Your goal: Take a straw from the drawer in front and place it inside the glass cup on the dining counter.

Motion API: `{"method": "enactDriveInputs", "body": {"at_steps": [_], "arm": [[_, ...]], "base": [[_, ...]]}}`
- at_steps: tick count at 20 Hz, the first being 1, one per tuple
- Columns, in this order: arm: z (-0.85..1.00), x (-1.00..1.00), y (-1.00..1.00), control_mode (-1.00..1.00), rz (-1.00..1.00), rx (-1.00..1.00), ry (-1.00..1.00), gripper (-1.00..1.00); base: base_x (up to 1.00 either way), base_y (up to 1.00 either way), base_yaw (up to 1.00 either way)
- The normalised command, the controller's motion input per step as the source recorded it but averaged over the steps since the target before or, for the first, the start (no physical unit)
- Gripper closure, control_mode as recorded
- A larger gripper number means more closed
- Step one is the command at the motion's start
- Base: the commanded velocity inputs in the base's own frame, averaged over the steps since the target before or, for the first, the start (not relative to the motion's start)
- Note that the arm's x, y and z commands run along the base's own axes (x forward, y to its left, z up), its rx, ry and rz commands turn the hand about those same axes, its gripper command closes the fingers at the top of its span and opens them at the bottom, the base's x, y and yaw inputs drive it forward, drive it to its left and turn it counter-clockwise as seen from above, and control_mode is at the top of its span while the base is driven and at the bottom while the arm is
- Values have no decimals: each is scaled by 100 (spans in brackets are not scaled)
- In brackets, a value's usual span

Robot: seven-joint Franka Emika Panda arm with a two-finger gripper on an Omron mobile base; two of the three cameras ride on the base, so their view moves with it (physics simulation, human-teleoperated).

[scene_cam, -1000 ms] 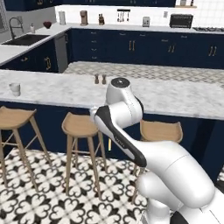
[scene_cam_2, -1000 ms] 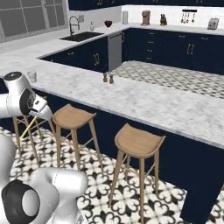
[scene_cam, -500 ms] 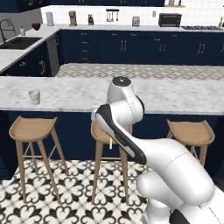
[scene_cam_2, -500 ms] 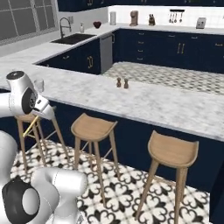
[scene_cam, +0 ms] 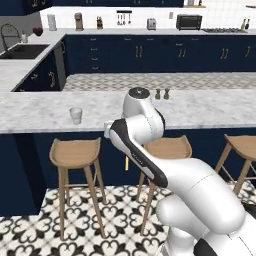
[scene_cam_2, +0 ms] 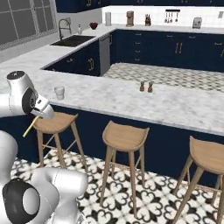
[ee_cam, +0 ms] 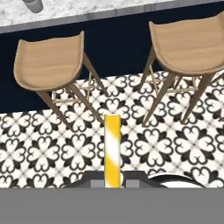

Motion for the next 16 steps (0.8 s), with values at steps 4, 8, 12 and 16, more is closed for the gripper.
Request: {"method": "enactDriveInputs", "body": {"at_steps": [4, 8, 12, 16], "arm": [[0, 0, 0, 100, 0, 0, 0, 100], [0, 0, 0, 100, 0, 0, 0, 100], [0, 0, 0, 100, 0, 0, 0, 100], [0, 0, 0, 100, 0, 0, 0, 100]], "base": [[34, 100, -21], [55, 85, -18], [78, 58, -19], [89, 32, -19]]}}
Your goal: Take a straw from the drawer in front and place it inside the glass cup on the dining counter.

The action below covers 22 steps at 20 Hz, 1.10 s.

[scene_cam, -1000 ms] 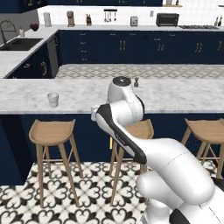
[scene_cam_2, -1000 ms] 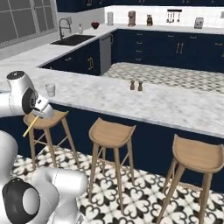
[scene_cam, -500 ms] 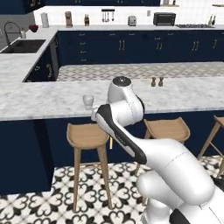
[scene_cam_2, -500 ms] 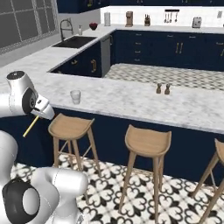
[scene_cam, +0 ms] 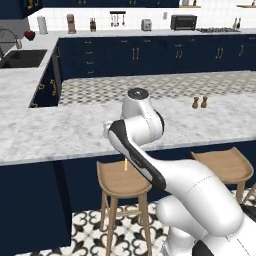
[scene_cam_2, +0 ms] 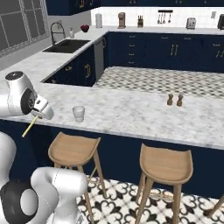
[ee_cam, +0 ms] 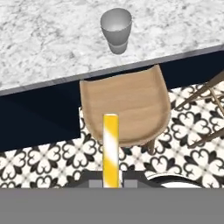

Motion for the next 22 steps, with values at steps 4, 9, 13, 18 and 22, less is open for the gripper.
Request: {"method": "enactDriveInputs", "body": {"at_steps": [4, 9, 13, 18, 22], "arm": [[0, 0, 0, 100, 0, 0, 0, 100], [0, 0, 0, 100, 0, 0, 0, 100], [12, 24, 9, -100, -3, 0, 2, 100], [26, 2, -32, -100, 41, 10, -20, 100], [14, 32, -28, -100, 57, 17, -16, 100]], "base": [[96, 16, -19], [77, 27, -17], [0, 0, 0], [0, 0, 0], [0, 0, 0]]}}
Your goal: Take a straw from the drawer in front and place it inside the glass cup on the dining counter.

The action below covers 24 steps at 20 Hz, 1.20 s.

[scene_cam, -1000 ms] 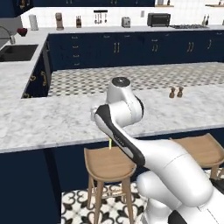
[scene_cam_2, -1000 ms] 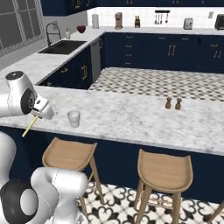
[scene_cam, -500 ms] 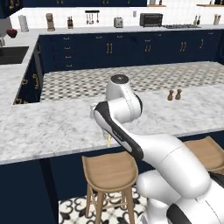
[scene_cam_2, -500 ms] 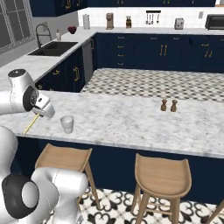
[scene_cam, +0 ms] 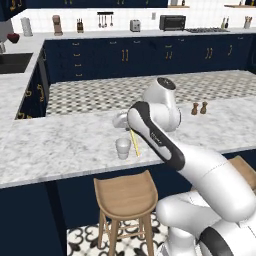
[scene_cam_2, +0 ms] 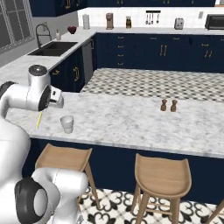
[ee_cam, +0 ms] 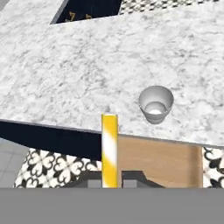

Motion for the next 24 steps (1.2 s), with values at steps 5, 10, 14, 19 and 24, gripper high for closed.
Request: {"method": "enactDriveInputs", "body": {"at_steps": [5, 10, 14, 19, 24], "arm": [[4, 59, -12, -100, 55, 19, -10, 100], [0, 62, 0, -100, 51, 16, -12, 100], [0, 28, 0, -100, 37, 14, -14, 100], [0, 7, 0, -100, 16, 26, -18, 100], [-6, 26, 10, -100, 6, 26, -9, 100]], "base": [[0, 0, 0], [0, 0, 0], [0, 0, 0], [0, 0, 0], [0, 0, 0]]}}
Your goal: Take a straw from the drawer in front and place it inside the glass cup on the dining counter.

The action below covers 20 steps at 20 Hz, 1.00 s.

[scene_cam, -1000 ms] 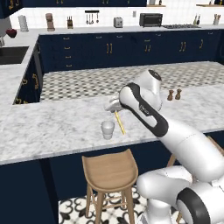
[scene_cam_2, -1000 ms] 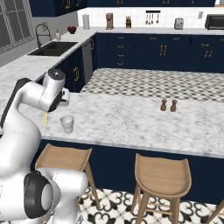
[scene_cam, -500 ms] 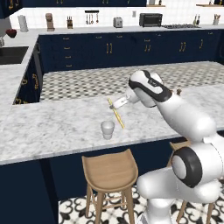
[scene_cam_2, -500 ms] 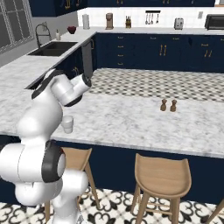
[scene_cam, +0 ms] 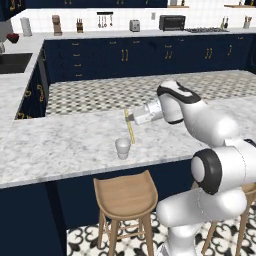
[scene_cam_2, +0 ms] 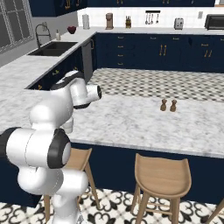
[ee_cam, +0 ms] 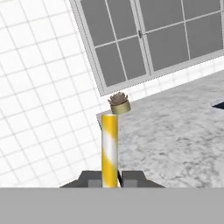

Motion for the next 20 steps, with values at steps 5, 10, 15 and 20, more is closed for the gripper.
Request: {"method": "enactDriveInputs", "body": {"at_steps": [5, 10, 15, 20], "arm": [[-11, 39, 11, -100, 4, 7, -1, 100], [-7, 41, 0, -100, 3, 0, 0, 100], [-26, 35, 0, -100, 4, 0, 0, 100], [-42, 27, 1, -100, 6, 0, 0, 100]], "base": [[0, 0, 0], [0, 0, 0], [0, 0, 0], [0, 0, 0]]}}
